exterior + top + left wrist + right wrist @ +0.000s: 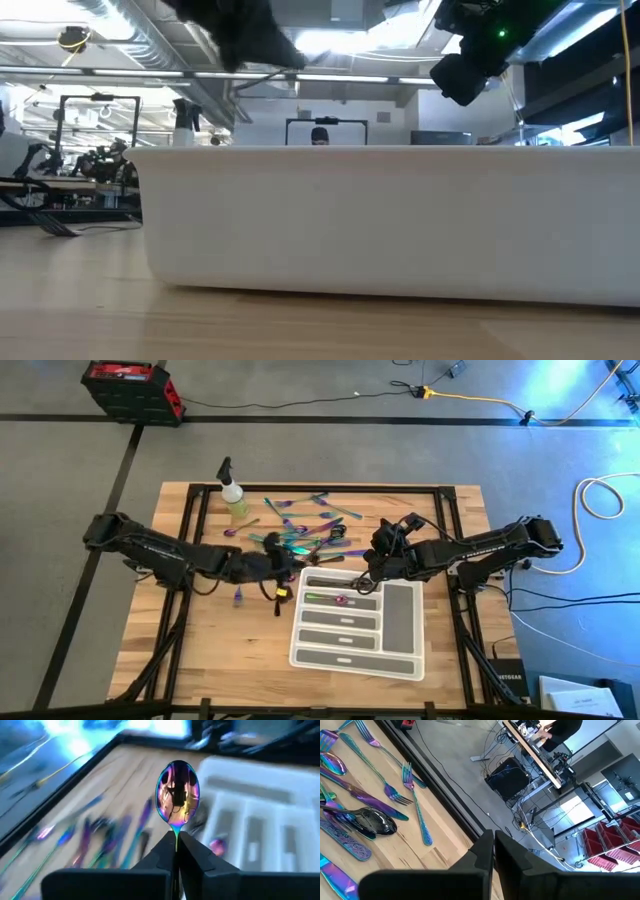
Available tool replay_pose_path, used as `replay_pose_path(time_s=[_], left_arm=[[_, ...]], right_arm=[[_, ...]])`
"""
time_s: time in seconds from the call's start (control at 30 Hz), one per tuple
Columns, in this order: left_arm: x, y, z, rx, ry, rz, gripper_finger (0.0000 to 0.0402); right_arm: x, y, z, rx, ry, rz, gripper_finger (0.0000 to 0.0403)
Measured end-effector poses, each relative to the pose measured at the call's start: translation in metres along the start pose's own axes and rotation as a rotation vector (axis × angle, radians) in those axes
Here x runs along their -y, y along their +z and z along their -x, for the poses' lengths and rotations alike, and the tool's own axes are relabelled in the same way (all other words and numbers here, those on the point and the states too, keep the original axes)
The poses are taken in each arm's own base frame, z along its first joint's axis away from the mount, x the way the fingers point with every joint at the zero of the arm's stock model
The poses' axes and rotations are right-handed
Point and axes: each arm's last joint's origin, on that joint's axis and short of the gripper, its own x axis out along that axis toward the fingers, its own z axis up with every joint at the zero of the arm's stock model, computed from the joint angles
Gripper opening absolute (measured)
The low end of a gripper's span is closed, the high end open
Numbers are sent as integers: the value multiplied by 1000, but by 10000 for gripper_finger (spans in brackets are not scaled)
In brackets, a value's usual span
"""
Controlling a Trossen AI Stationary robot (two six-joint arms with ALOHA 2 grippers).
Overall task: Sort silverware
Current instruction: Put the purple spoon into the white silverware tray
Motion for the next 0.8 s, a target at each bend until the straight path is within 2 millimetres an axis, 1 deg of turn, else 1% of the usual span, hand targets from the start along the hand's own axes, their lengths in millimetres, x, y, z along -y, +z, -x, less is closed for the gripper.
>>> replay_pose_path(time_s=[0.1,0.2,0.3,0.5,0.63,0.8], left_arm=[[-7,2,-9,16,-48,-53,0],[-11,-5,-22,-24,-97,-87,0],[-9,-15,-39,-63,-184,-85,0],[5,-37,-73,-94,-300,-83,0],[20,-43,-94,-118,-375,-95,0],[38,-55,-118,-164,-409,-159,0]], right_arm=[[0,0,0,1,-3,0,0],[0,0,0,3,-3,-4,0],[0,0,0,3,-2,-5,0],[0,1,0,3,-3,-4,0],[0,1,0,3,-2,14,0],[0,1,0,3,-2,14,0]])
